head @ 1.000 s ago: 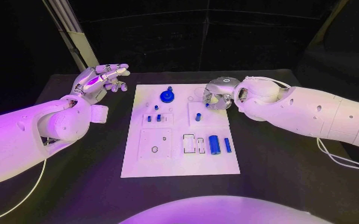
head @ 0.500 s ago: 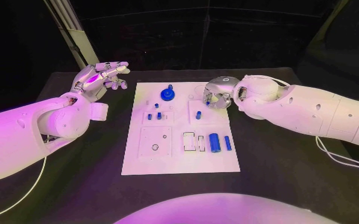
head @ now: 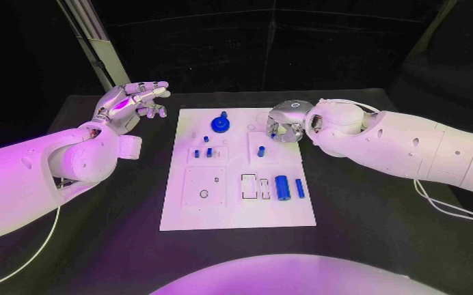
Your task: Assemble the parts on the task board
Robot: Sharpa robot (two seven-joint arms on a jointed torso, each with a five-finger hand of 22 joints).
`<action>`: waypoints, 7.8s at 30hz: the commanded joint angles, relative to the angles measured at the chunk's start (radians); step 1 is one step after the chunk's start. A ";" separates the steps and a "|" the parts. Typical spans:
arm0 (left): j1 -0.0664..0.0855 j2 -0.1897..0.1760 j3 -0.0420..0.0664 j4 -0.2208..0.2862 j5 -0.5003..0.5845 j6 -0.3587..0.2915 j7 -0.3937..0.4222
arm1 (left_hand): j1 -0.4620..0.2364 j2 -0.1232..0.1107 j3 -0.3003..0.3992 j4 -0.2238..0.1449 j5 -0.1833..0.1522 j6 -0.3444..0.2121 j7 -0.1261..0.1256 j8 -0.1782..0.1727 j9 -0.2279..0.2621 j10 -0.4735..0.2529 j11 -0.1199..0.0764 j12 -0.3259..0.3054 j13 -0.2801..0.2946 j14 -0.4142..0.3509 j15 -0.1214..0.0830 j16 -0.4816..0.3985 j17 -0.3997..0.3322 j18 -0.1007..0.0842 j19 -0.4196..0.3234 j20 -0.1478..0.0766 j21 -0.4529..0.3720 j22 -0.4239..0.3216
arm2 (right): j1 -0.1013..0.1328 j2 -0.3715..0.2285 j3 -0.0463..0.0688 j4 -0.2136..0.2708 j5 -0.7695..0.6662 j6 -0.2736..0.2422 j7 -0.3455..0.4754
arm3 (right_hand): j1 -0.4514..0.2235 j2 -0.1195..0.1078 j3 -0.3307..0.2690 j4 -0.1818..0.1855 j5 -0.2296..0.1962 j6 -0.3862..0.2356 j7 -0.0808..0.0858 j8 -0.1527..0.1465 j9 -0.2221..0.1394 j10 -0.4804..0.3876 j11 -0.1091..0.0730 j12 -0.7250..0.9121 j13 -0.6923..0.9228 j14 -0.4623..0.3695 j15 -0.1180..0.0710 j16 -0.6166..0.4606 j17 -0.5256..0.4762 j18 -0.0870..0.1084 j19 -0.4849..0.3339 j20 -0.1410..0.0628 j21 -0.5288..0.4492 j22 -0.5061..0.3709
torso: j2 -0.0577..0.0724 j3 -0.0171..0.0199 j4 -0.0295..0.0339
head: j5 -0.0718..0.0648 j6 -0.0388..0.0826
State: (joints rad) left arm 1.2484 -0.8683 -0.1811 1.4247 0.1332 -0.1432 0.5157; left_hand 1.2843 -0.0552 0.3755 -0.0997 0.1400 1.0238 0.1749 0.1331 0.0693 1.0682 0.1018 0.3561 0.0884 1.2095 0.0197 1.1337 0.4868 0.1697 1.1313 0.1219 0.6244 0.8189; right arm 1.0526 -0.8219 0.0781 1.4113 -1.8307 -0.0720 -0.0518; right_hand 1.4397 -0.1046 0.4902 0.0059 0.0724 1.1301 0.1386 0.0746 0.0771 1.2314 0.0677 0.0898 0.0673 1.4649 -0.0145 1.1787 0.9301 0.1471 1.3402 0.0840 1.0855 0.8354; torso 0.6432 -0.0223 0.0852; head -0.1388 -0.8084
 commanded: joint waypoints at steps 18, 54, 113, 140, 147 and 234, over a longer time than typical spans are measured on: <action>0.001 -0.003 0.001 -0.003 0.003 0.009 0.004 | 0.010 0.003 -0.006 -0.005 -0.010 -0.004 0.004 0.006 -0.001 -0.009 0.001 0.010 0.001 -0.005 0.000 -0.008 -0.005 0.013 0.012 0.000 -0.008 -0.005 | -0.007 -0.037 -0.002 0.054 0.001 -0.154 -0.015 | 0.001 0.022 0.030 -0.013 -0.009 0.018 -0.002 0.007 0.003 0.019 -0.004 0.004 0.003 0.019 -0.008 0.019 0.016 -0.017 -0.002 -0.002 0.033 0.037 | 0.000 -0.0005 0.0014 | -0.008 0.005; 0.000 0.030 0.001 -0.012 0.003 0.030 -0.005 | 0.006 -0.001 -0.016 -0.004 -0.011 -0.010 0.005 0.007 -0.002 -0.016 0.002 0.014 0.000 -0.007 0.001 -0.011 -0.012 0.013 0.013 0.001 -0.013 -0.009 | -0.059 0.020 -0.002 0.263 0.075 -0.279 0.055 | -0.003 0.013 0.057 -0.032 0.010 0.014 0.003 -0.002 0.001 0.015 0.001 -0.005 0.002 0.017 -0.005 0.030 0.019 -0.018 -0.011 -0.001 0.048 0.049 | -0.001 -0.0037 0.0017 | 0.085 -0.022; 0.000 0.051 0.000 -0.022 0.003 0.048 -0.018 | 0.005 -0.003 -0.019 -0.004 -0.011 -0.012 0.005 0.008 -0.002 -0.018 0.002 0.016 0.000 -0.009 0.002 -0.012 -0.015 0.013 0.013 0.001 -0.015 -0.011 | -0.129 0.163 -0.047 0.201 -0.044 -0.163 -0.045 | -0.007 0.008 0.059 -0.038 0.010 0.012 0.005 -0.003 0.000 0.014 0.002 -0.006 0.002 0.016 -0.003 0.032 0.017 -0.016 -0.017 0.001 0.048 0.045 | 0.000 -0.0033 0.0028 | 0.128 -0.052; 0.000 0.047 0.000 -0.022 0.003 0.056 -0.028 | 0.006 -0.002 -0.021 -0.005 -0.012 -0.013 0.005 0.009 -0.002 -0.020 0.002 0.017 0.000 -0.010 0.002 -0.013 -0.017 0.013 0.013 0.001 -0.016 -0.012 | -0.130 0.169 -0.047 0.196 -0.043 -0.188 -0.059 | -0.093 -0.046 0.028 -0.016 -0.002 -0.106 0.029 -0.014 -0.013 -0.096 0.034 -0.022 -0.004 -0.008 0.024 -0.005 -0.054 0.000 -0.076 0.028 -0.004 -0.036 | -0.001 -0.0036 0.0017 | 0.128 -0.055; 0.000 0.047 0.000 -0.023 0.003 0.055 -0.029 | 0.006 -0.002 -0.021 -0.005 -0.012 -0.013 0.005 0.009 -0.002 -0.020 0.002 0.017 0.000 -0.010 0.002 -0.013 -0.017 0.013 0.013 0.001 -0.016 -0.012 | -0.130 0.166 -0.047 0.200 -0.034 -0.189 -0.050 | -0.098 -0.049 0.022 -0.013 0.000 -0.106 0.029 -0.012 -0.012 -0.097 0.034 -0.020 -0.004 -0.009 0.024 -0.007 -0.059 0.001 -0.078 0.029 -0.007 -0.040 | -0.001 -0.0025 0.0017 | 0.127 -0.057; -0.001 0.042 -0.005 -0.031 0.003 0.060 -0.038 | 0.009 0.000 -0.022 -0.007 -0.015 -0.014 0.005 0.010 -0.002 -0.022 0.002 0.020 -0.001 -0.012 0.002 -0.015 -0.022 0.013 0.013 0.002 -0.018 -0.013 | -0.096 -0.066 0.031 0.247 0.046 -0.036 -0.121 | 0.069 0.030 -0.220 0.143 -0.016 -0.041 -0.006 0.006 -0.004 -0.073 0.005 0.049 -0.005 -0.003 0.004 -0.047 -0.136 0.011 -0.069 0.011 -0.085 -0.143 | -0.002 -0.0035 -0.0017 | 0.090 -0.030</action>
State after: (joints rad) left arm 1.2464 -0.8261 -0.1872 1.3928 0.1344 -0.0961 0.4760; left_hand 1.2936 -0.0541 0.3603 -0.1063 0.1283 1.0166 0.1820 0.1366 0.0685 1.0542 0.1020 0.3722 0.0880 1.2061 0.0234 1.1231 0.4662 0.1695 1.1375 0.1229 0.6096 0.8067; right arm 0.9578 -0.8898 0.1103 1.6568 -1.7975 -0.1222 -0.2000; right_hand 1.4978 -0.0734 0.2675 0.1495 0.0608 1.0852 0.1322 0.0812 0.0724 1.1524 0.0750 0.1422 0.0629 1.4596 -0.0092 1.1281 0.7918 0.1633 1.2657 0.0946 0.9951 0.6913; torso 0.6414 -0.0261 0.0834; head -0.0483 -0.8374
